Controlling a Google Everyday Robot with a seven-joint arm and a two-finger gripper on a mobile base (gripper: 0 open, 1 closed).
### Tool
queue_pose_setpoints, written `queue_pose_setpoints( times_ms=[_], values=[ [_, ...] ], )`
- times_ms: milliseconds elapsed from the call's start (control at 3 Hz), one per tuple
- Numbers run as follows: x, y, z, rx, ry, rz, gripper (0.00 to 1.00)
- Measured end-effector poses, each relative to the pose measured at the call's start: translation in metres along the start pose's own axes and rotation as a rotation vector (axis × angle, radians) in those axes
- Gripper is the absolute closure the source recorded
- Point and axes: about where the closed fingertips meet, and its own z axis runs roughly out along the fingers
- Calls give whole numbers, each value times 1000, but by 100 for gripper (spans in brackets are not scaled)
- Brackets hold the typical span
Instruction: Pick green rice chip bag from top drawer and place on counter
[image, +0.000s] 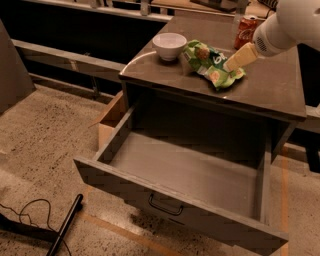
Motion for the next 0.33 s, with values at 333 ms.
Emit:
queue_pose_setpoints(
  times_ms=[333],
  values=[
    [0,-1,-2,3,0,3,0]
  ],
)
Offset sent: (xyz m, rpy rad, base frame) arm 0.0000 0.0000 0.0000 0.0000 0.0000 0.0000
